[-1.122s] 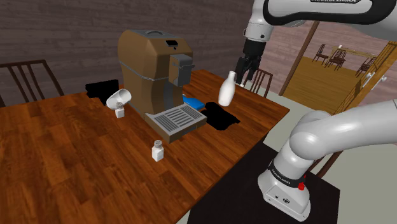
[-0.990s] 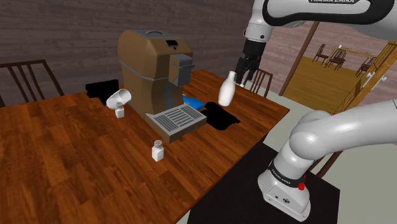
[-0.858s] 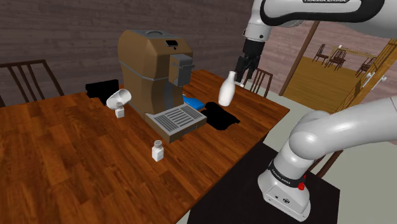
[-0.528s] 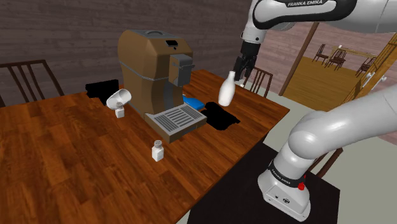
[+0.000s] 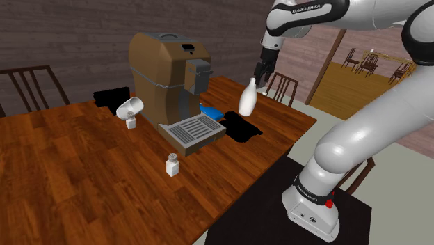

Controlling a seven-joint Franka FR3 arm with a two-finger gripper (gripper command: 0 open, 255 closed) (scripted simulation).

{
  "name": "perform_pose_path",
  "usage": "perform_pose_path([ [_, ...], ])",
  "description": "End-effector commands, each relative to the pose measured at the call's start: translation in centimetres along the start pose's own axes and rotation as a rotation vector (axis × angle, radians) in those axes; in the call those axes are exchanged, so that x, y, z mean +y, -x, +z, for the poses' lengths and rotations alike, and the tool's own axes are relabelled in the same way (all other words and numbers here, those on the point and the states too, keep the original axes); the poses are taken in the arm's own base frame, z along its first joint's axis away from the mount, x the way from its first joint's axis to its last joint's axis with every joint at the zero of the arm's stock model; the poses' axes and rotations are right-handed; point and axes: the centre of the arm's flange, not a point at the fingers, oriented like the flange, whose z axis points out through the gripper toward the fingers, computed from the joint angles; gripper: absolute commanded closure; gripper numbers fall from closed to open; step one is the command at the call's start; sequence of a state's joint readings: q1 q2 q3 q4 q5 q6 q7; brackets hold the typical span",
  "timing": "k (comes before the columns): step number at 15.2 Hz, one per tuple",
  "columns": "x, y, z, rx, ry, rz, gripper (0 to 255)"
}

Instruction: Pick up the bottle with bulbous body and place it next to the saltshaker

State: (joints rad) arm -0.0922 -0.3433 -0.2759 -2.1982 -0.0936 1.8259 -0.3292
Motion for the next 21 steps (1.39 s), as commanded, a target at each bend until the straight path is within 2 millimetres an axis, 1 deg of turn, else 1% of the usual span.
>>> perform_pose_path([
  [1,2.1,-1.2,0.5,0.000,0.001,-0.005,0],
  [16,18.3,-11.9,4.1,0.004,0.005,-0.037,0],
  [17,18.8,-12.3,4.2,0.004,0.005,-0.038,0],
  [21,18.8,-12.3,6.3,0.004,0.005,-0.038,0],
])
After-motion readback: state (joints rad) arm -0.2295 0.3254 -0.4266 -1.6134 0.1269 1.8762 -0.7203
